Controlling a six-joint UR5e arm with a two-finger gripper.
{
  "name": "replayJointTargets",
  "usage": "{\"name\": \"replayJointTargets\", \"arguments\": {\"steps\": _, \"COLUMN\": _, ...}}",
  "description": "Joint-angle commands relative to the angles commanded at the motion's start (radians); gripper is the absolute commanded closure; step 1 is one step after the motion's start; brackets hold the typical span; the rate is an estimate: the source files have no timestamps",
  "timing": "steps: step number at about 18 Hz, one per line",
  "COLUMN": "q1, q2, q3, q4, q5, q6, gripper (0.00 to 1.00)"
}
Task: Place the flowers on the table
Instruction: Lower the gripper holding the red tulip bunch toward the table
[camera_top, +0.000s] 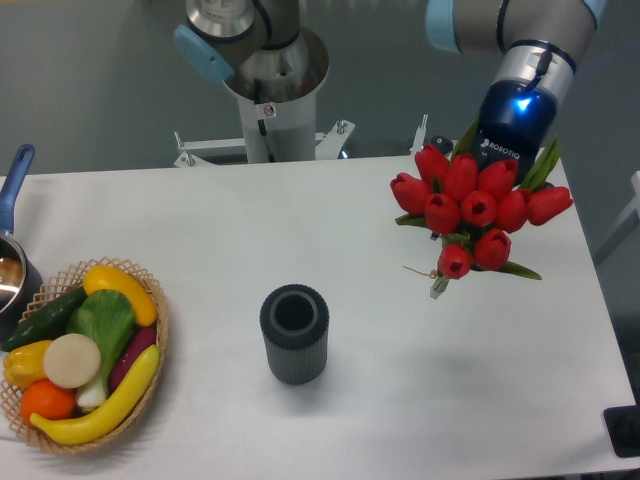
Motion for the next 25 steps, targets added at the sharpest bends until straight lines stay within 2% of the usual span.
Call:
{"name": "replayJointTargets", "arguments": {"steps": 6, "q1": 0.002, "q2": 0.008, "q3": -0.026, "q4": -0.002, "q5": 0.040, "q6": 0.015, "gripper": 0.53}}
{"name": "replayJointTargets", "arguments": {"steps": 12, "q1": -0.003, "q2": 0.026, "q3": -0.031, "q4": -0.002, "q5": 0.155, "q6": 0.017, "gripper": 0.53}}
{"name": "replayJointTargets", "arguments": {"steps": 19, "q1": -0.043, "q2": 0.051, "q3": -0.052, "q4": -0.003, "q5": 0.388, "q6": 0.067, "gripper": 0.53}}
{"name": "replayJointTargets", "arguments": {"steps": 25, "q1": -0.124, "q2": 0.040, "q3": -0.057, "q4": -0.008, "q5": 0.694, "q6": 0.143, "gripper": 0.53}}
